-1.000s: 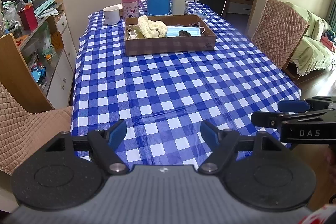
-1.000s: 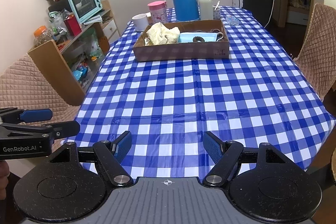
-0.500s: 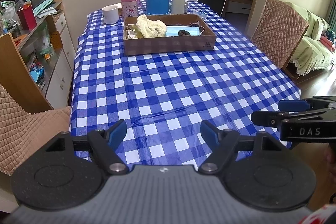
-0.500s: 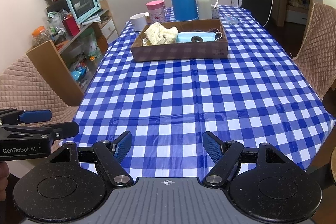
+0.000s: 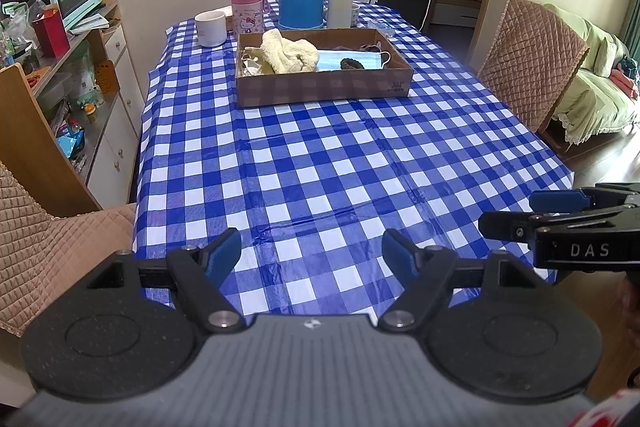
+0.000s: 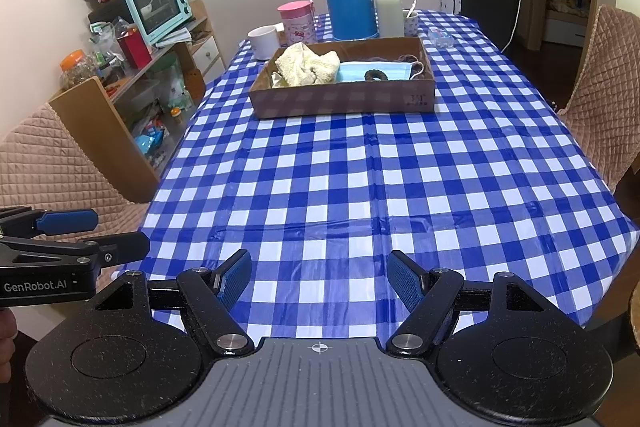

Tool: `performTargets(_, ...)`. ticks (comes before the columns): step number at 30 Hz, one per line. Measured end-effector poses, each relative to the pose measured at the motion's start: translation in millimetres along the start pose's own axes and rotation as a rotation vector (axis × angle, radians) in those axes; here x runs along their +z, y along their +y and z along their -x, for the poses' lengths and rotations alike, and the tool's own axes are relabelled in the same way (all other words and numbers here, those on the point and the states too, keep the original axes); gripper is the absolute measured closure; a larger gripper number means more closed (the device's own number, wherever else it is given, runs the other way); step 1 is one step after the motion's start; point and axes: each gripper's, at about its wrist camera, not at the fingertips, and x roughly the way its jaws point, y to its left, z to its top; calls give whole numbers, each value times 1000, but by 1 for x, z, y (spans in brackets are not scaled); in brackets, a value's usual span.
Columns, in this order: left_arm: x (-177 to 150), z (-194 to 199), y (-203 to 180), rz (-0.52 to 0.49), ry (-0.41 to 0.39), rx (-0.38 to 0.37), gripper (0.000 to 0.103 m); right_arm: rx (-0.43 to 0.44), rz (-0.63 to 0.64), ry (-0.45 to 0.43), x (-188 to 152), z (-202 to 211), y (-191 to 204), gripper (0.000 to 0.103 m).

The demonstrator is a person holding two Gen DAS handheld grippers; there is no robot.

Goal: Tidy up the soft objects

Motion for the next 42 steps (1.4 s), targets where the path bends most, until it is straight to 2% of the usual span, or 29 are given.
performTargets(42,3,-2,0,-5,-2,-4,27,-1,0,0,3,-2,-1,29)
